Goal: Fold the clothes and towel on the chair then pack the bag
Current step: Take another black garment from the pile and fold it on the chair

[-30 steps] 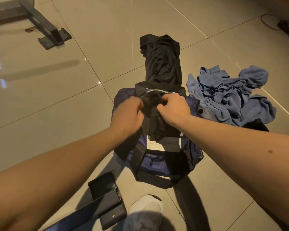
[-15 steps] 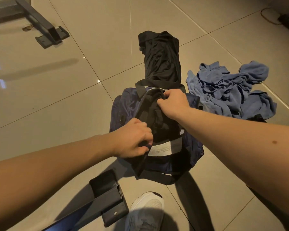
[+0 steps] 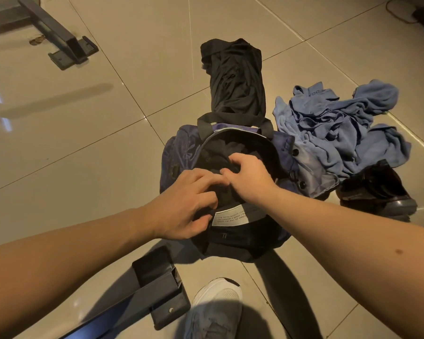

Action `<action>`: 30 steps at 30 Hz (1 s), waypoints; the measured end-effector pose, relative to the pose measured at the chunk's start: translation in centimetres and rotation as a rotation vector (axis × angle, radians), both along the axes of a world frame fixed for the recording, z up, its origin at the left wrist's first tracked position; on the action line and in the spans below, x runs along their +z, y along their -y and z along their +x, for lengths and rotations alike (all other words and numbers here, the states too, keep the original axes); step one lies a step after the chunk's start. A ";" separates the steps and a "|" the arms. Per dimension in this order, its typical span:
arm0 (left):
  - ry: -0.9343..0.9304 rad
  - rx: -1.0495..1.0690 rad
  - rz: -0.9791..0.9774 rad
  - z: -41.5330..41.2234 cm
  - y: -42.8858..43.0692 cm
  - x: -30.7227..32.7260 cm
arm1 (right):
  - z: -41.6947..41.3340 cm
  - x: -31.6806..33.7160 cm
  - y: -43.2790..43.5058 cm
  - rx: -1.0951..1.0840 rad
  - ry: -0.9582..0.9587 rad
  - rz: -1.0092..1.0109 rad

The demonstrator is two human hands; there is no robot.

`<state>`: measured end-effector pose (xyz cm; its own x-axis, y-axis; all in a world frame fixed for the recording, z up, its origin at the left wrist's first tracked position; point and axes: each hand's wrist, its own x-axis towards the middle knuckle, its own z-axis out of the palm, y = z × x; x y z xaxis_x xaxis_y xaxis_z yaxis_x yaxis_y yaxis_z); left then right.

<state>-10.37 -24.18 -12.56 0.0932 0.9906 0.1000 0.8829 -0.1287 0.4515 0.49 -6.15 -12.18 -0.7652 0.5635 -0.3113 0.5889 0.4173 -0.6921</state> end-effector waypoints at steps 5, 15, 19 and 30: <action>-0.021 -0.038 0.002 0.3 -1.2 0.3 | 1.1 0.4 -1.4 0.093 0.119 -0.271; -0.436 -0.055 -0.276 0.7 -3.1 -0.5 | 3.9 -0.3 -3.5 0.076 0.524 0.088; -0.494 0.110 -0.470 0.3 -1.9 -1.0 | 4.7 -1.0 -3.9 0.039 0.631 0.164; -0.384 -0.088 -0.355 -1.6 -1.2 -1.3 | 4.4 -1.3 -1.1 0.292 0.208 0.283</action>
<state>-12.01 -23.02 -13.82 0.1417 0.9439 -0.2983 0.9860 -0.1079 0.1270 4.92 -5.02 -13.50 -0.8420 0.4187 -0.3402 0.5331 0.7421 -0.4062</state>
